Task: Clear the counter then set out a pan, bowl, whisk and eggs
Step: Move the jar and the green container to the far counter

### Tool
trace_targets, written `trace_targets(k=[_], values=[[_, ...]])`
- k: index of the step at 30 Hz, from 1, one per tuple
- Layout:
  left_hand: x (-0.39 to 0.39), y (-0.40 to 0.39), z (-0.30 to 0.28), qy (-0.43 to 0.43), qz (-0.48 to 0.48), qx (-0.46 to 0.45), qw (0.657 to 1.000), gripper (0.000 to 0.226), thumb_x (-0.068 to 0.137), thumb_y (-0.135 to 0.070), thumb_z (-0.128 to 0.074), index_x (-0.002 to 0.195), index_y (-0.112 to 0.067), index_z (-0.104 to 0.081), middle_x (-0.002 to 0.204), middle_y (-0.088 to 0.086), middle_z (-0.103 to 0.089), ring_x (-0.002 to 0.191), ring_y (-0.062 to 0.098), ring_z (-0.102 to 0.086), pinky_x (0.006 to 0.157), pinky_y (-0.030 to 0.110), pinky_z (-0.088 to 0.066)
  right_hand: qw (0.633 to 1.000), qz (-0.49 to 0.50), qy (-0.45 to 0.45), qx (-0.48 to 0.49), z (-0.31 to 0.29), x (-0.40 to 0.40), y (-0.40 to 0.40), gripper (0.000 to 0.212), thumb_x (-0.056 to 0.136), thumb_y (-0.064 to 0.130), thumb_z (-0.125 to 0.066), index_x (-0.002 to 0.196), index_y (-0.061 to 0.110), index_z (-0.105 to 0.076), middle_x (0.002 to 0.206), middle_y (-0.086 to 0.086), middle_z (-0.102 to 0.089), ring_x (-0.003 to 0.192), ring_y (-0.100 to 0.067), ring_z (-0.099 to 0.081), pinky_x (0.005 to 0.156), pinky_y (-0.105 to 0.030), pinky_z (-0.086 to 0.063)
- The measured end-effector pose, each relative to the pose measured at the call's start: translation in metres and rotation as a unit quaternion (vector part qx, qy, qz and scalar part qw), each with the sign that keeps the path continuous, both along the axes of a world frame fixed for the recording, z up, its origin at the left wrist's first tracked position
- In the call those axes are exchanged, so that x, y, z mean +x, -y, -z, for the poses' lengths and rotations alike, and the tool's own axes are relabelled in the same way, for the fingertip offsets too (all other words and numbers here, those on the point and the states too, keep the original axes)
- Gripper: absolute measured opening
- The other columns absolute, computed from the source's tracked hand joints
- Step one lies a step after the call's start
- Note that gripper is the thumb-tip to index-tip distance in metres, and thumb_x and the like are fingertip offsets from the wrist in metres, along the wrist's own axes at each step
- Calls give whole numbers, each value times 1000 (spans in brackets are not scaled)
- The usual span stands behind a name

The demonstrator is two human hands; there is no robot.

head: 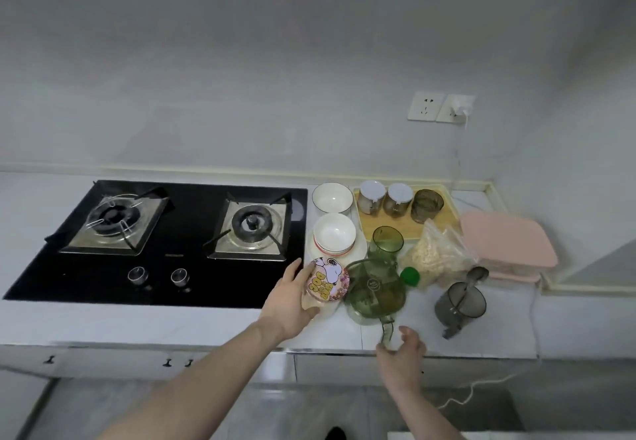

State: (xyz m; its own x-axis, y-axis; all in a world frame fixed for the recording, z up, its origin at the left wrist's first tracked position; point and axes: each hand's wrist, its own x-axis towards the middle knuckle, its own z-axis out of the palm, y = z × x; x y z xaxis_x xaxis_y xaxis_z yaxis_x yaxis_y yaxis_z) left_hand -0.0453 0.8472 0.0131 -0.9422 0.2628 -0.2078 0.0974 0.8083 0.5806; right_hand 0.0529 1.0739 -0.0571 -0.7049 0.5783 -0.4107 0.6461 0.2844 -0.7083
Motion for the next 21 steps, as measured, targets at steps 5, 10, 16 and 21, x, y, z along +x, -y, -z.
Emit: trace_targets(k=[5,10,16,21], values=[[46,52,-11,8,-19,35,999,82,87,-28,-72,156,-33,-28,167,-12,-9,137,17,-48,111,27,-39,993,14,-116,31,-30,26,41,55,84,-1,-71,131,13,-47,136,-10,-39,70,-20,-61,80,-41,-50],[97,104,-34,-26,-20,53,998,76,86,-27,-69,152,-34,-34,165,-15,-13,137,13,-46,107,21,-37,970,-113,-202,69,-68,33,90,53,86,5,-70,130,23,-47,126,1,-41,86,-14,-57,79,-28,-47],[132,151,-63,-51,-25,36,998,68,86,-30,-69,148,-35,-40,164,-17,-16,131,12,-52,99,20,-40,923,-276,-183,196,-90,-7,123,78,75,23,-79,143,20,-43,141,-4,-40,128,-27,-43,107,-42,-44],[132,170,-78,-60,-29,14,998,64,86,-33,-69,145,-37,-43,163,-18,-14,130,14,-53,99,23,-44,824,-442,-20,354,-96,-69,122,96,78,43,-77,156,31,-24,165,-4,-16,152,-38,-10,121,-55,-26]])
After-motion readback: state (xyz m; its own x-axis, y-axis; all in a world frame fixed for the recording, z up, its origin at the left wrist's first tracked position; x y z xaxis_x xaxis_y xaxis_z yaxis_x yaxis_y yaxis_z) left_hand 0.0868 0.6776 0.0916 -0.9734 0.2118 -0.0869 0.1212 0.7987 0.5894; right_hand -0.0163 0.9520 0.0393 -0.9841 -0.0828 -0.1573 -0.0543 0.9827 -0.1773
